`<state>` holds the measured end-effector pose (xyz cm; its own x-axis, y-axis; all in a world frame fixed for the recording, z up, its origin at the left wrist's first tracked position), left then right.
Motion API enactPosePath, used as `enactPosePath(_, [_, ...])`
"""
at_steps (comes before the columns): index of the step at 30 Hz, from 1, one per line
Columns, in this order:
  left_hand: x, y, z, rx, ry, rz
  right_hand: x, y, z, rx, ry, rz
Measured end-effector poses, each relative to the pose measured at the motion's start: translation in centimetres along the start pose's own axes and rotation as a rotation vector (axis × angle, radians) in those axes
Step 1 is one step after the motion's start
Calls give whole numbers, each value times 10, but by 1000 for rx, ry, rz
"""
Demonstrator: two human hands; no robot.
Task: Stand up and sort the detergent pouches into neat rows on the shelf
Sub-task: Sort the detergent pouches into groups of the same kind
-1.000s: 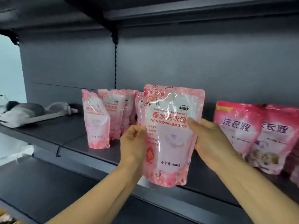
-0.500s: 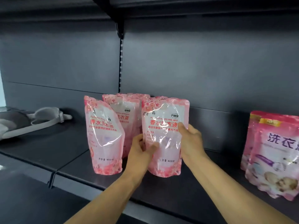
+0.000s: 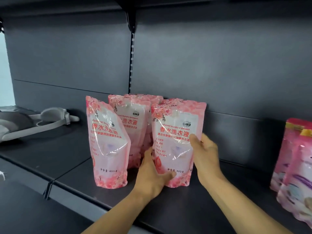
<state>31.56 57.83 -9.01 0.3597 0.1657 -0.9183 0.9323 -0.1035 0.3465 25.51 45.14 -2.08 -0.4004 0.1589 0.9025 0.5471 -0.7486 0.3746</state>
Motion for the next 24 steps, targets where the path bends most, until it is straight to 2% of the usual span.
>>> enactPosePath(5, [12,0,5,0,97,19,-13,-3,-14,102,-174,-44])
enactPosePath(14, [16,4,3,-45,144,54,-20,-3,-11,78,-218,-42])
enactPosePath(24, [10,3,-1,-7,194,51,-16,-4,-12,72,-357,-86])
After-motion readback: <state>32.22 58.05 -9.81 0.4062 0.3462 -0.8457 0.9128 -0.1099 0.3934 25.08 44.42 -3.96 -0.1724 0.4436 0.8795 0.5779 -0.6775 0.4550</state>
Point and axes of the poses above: each hand's wrist, its own y-axis towards the middle knuckle, its own z-axis out of the palm, x = y × z, the point moved 3 cm from there along y, towards the middle knuckle, and after that the axes turned 15 degrees about -x, right-handed, at the moved point
